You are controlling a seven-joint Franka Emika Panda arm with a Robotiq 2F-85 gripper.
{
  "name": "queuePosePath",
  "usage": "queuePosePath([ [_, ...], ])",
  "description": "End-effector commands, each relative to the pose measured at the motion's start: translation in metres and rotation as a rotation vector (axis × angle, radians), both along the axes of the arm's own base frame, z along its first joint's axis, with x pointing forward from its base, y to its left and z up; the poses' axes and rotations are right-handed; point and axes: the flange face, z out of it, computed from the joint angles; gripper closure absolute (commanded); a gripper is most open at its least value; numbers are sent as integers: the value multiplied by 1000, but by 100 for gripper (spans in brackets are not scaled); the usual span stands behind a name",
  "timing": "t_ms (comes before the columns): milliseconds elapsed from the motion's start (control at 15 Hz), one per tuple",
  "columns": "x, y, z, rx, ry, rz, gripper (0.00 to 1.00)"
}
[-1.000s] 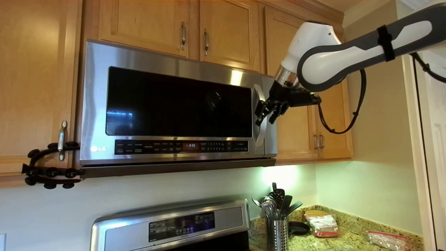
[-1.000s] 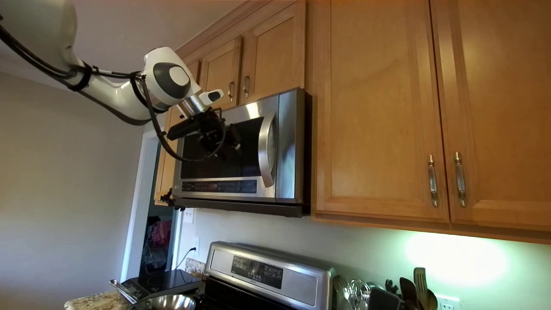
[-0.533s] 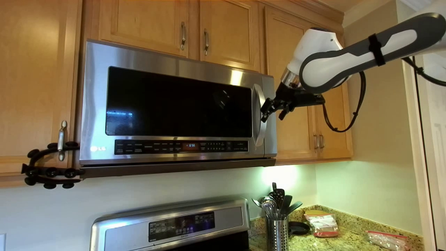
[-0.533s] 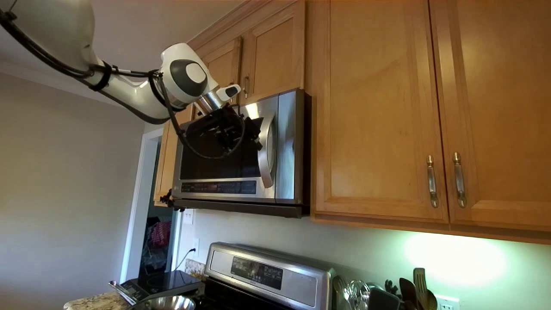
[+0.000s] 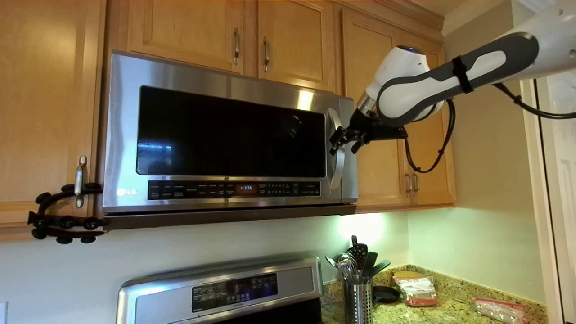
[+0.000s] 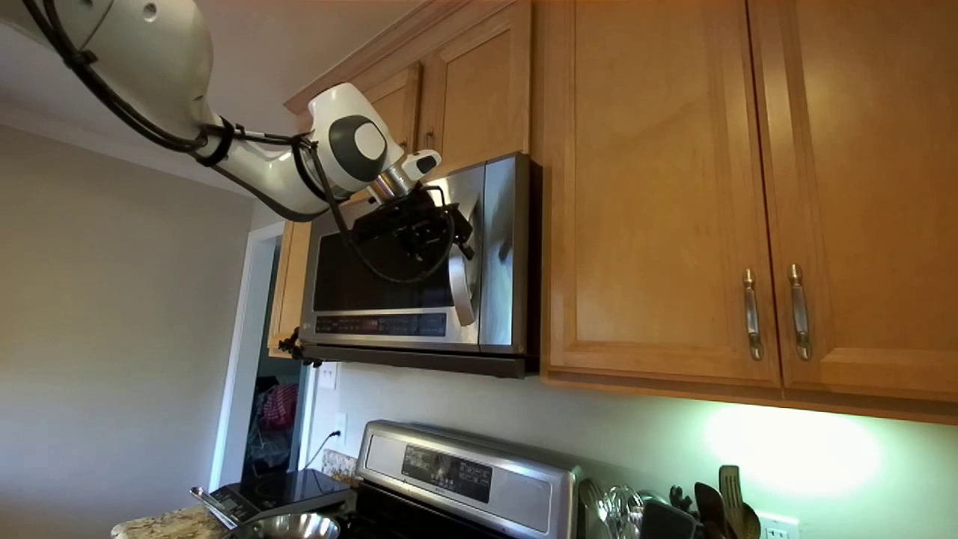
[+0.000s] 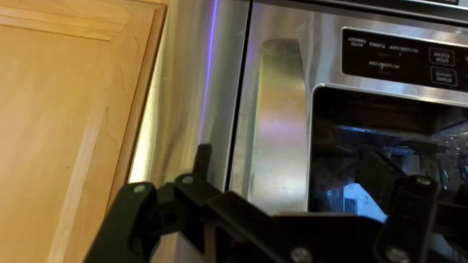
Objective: Open the microwave door
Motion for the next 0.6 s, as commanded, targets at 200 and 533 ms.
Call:
queuePosePath([
  [200, 16, -21, 2, 20, -31, 38, 33],
  [533, 20, -8, 6, 35, -32, 89, 69],
])
